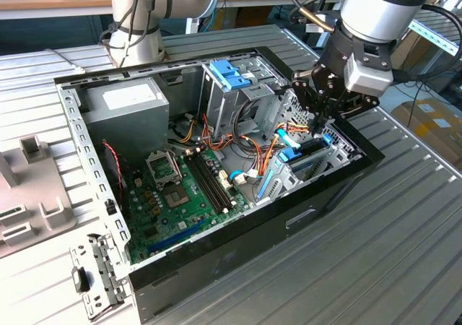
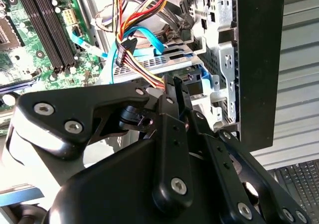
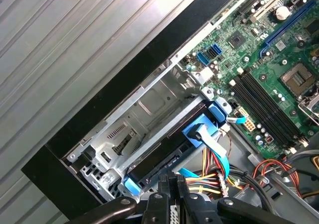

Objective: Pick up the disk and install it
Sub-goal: 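Insert the first disk wire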

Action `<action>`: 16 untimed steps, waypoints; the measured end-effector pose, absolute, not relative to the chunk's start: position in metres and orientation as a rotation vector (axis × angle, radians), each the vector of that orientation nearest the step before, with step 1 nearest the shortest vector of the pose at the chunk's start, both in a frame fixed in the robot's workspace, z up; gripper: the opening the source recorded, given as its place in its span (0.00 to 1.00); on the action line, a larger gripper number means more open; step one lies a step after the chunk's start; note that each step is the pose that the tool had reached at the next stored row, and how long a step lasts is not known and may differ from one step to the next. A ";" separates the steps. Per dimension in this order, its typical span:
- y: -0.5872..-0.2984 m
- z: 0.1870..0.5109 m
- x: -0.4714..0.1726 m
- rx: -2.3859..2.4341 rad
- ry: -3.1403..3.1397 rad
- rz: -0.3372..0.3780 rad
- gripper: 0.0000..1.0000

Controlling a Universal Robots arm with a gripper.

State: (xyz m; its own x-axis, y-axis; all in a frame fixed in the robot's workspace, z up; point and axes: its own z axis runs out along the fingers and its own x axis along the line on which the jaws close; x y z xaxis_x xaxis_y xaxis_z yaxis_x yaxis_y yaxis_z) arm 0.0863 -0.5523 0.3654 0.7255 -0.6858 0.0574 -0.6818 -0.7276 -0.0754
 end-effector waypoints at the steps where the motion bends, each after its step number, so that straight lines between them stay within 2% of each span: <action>1: -0.552 0.365 0.086 -2.871 1.142 -0.126 0.17; 16: -0.552 0.364 0.086 -2.843 1.216 -0.128 0.17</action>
